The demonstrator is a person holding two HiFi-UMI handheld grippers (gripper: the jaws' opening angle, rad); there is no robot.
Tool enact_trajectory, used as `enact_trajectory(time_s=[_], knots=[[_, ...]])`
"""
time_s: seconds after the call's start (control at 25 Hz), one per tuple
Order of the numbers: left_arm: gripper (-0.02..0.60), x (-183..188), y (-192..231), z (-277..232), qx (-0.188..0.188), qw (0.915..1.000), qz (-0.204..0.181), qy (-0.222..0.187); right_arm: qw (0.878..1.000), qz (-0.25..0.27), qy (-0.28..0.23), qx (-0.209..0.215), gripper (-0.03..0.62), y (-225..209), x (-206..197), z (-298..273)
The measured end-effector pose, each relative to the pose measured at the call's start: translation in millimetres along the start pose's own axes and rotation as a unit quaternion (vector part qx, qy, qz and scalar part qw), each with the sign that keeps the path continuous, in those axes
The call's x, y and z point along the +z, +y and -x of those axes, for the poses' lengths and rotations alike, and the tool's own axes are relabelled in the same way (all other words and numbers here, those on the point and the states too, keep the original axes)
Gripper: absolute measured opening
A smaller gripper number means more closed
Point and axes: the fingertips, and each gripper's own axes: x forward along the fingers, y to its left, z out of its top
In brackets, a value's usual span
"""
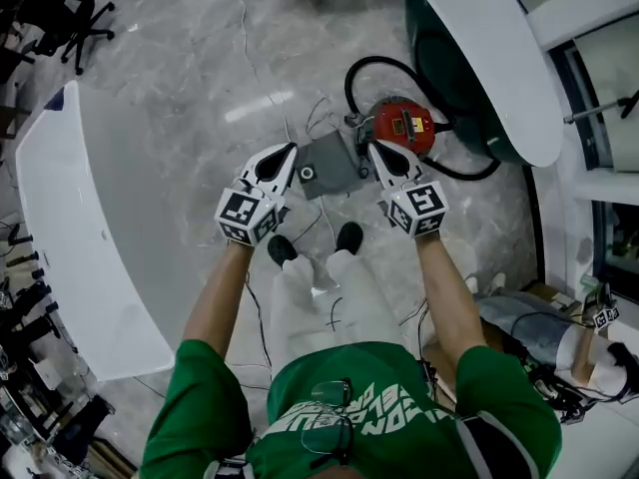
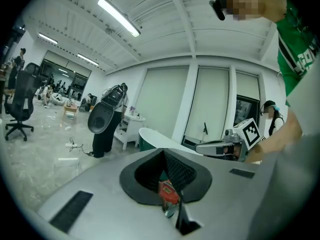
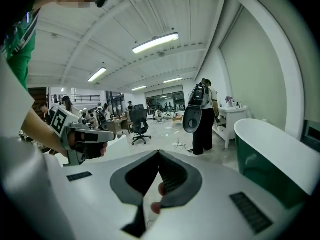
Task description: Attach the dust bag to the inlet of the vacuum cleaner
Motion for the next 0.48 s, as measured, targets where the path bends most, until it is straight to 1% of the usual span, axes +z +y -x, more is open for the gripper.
enact_trajectory(time_s=[0.16, 0.28, 0.48], knots=[[0.002, -68.7, 30.5, -1.6, -0.017, 0.9999, 0.0, 0.003, 1.0, 0.008, 0.002, 0.017, 0.008, 6.6, -65.7, -42.4], [0.002, -129.9, 56.4, -10.5, -0.026, 0.9996, 0.001, 0.01, 0.999, 0.016, 0.006, 0.032, 0.008, 7.3, -120.3, -76.6], [0.002, -238.5, 104.3, -41.2, -0.035, 0.9988, 0.0, 0.033, 0.998, 0.024, 0.012, 0.057, 0.008, -0.9, -211.3, -130.5]])
